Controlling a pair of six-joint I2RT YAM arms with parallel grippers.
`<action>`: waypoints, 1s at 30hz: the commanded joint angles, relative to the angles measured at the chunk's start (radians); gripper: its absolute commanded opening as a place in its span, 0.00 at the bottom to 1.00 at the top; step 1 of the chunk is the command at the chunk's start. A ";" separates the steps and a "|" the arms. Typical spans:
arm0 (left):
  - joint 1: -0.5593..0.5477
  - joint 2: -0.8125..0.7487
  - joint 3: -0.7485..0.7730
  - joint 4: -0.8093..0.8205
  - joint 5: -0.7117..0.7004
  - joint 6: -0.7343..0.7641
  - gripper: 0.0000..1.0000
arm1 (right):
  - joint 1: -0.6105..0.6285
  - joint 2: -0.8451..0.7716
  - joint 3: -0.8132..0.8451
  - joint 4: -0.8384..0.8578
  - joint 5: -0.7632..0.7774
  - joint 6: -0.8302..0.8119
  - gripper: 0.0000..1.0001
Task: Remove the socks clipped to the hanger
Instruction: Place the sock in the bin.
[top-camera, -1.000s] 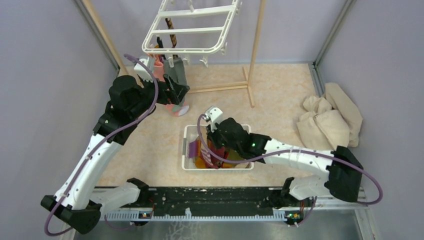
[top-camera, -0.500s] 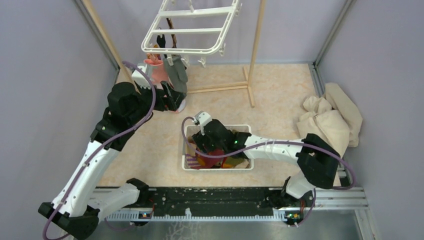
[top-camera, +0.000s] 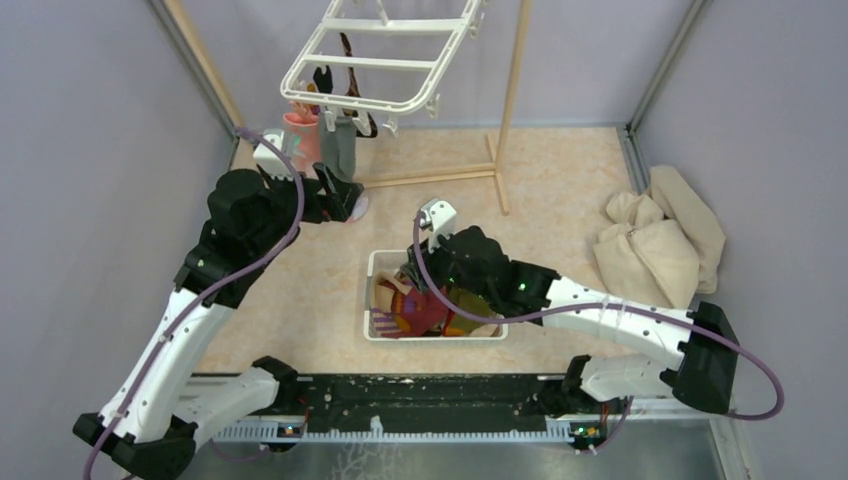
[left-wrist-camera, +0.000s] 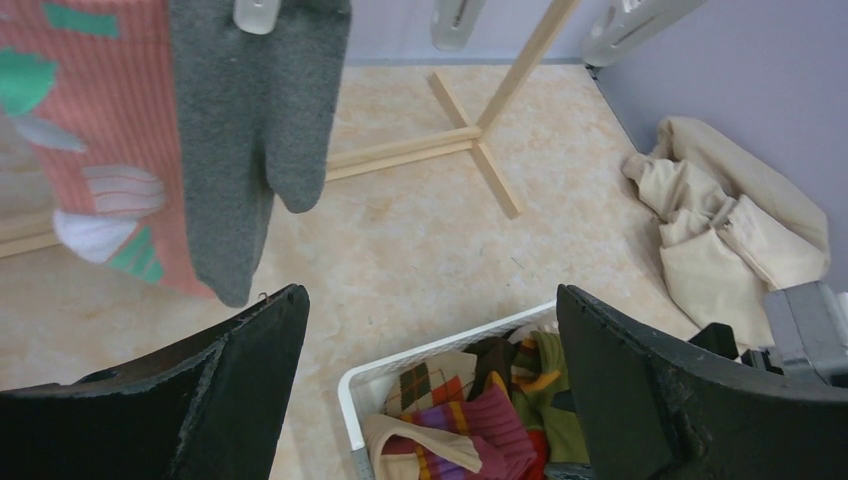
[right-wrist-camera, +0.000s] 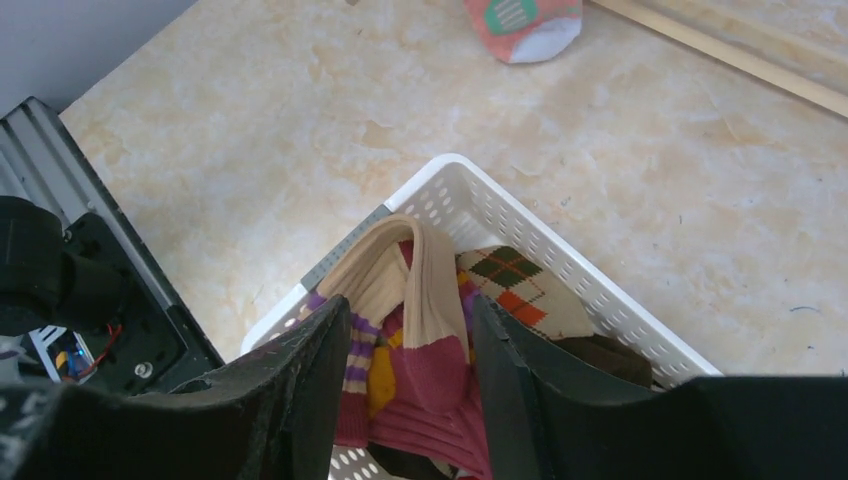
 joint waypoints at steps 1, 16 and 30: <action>0.005 -0.062 -0.008 -0.024 -0.145 0.016 0.99 | 0.005 0.004 0.018 0.124 -0.015 0.012 0.51; 0.005 -0.187 -0.075 -0.115 -0.349 0.012 0.99 | -0.062 0.251 -0.031 0.686 -0.040 -0.076 0.67; 0.012 -0.158 -0.257 -0.060 -0.352 -0.093 0.99 | -0.109 0.296 -0.093 0.789 -0.144 0.023 0.67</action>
